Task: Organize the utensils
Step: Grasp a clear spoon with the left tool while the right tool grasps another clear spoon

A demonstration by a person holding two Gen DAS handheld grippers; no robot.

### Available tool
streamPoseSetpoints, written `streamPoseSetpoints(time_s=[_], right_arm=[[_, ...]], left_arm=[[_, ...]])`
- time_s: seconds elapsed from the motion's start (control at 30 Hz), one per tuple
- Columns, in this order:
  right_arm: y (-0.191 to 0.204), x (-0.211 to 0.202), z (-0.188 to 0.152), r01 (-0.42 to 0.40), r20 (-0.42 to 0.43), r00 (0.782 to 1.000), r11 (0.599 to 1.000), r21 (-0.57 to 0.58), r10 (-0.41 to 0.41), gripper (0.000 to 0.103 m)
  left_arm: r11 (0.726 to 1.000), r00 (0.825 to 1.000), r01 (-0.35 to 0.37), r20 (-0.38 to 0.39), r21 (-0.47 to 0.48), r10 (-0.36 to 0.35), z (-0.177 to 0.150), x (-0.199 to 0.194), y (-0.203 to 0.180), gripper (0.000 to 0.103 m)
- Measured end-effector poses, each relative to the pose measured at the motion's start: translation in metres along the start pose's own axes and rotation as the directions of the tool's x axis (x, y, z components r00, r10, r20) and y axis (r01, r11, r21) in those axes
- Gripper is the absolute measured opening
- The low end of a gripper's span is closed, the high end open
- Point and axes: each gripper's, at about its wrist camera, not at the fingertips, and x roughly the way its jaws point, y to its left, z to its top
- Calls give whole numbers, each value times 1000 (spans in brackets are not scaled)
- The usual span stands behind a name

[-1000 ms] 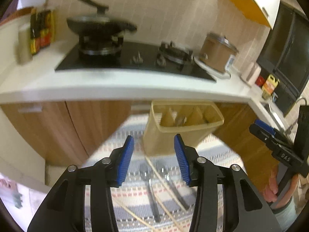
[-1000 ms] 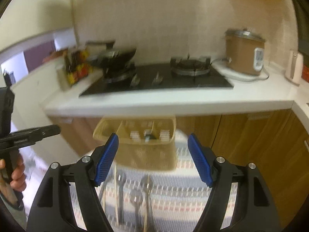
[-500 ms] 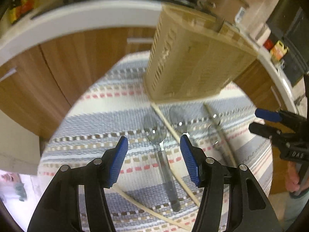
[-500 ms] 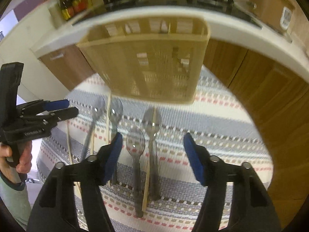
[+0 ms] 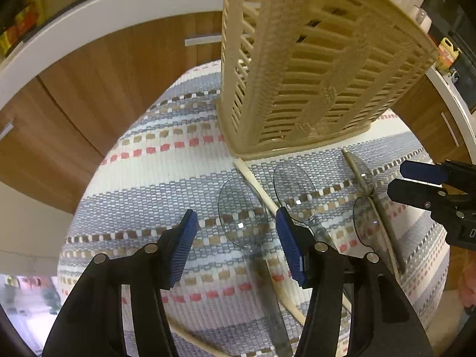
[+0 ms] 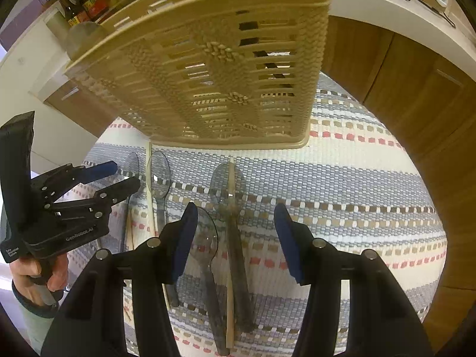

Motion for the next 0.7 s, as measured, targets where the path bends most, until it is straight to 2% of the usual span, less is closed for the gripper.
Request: streamPoseSetpoints(time_s=[0.2, 0.3, 0.43, 0.7], right_arm=[[2, 15, 7, 13, -22, 1000, 1000, -10, -14, 50], [4, 22, 12, 33, -25, 999, 999, -21, -33, 50], [9, 33, 18, 53, -33, 998, 998, -37, -54, 39], [21, 57, 30, 51, -41, 998, 998, -33, -53, 39]], left_arm=[[1000, 1000, 5, 9, -25, -5, 8, 7, 0, 48], [1000, 1000, -19, 17, -16, 19, 10, 9, -4, 46], [1000, 999, -27, 23, -15, 27, 8, 8, -4, 44], [1000, 999, -5, 35, -26, 6, 5, 5, 2, 41]])
